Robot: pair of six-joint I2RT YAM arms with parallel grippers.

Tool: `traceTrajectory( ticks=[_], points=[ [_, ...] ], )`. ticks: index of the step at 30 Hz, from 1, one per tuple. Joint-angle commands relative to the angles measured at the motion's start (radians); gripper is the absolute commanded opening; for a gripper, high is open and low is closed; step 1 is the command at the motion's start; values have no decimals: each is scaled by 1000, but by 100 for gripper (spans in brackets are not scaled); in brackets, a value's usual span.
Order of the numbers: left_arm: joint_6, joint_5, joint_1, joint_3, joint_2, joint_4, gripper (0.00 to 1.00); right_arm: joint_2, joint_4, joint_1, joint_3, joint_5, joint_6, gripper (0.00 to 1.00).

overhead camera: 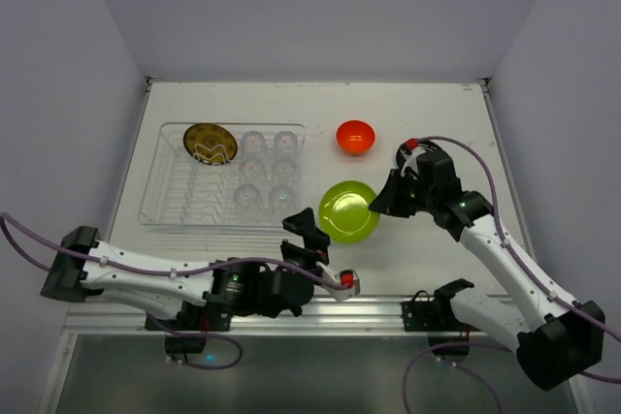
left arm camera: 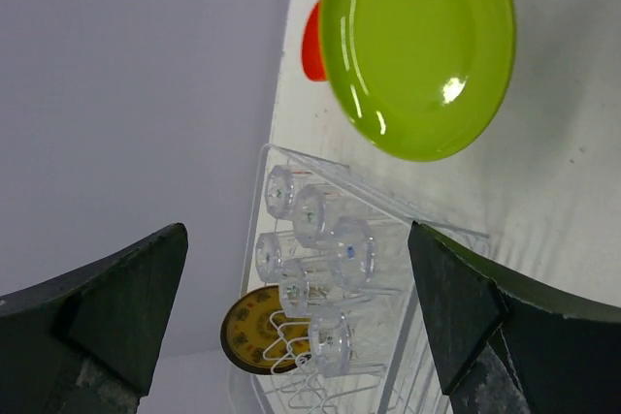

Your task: Unload the mixed dishes from the dish rack

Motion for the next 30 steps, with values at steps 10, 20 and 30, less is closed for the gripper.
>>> traceTrajectory(
  ticks=[10,20,30],
  points=[
    [-253,-75,466,266,-192,257,100,-87,422,-582,-186,-5,392,0],
    [-858,499,1265,406,-139,-96,100,282,779,-788,-204,144,514,0],
    [-893,539,1307,428,-122,-121,100,539,715,-776,-35,131,411,2]
  ],
)
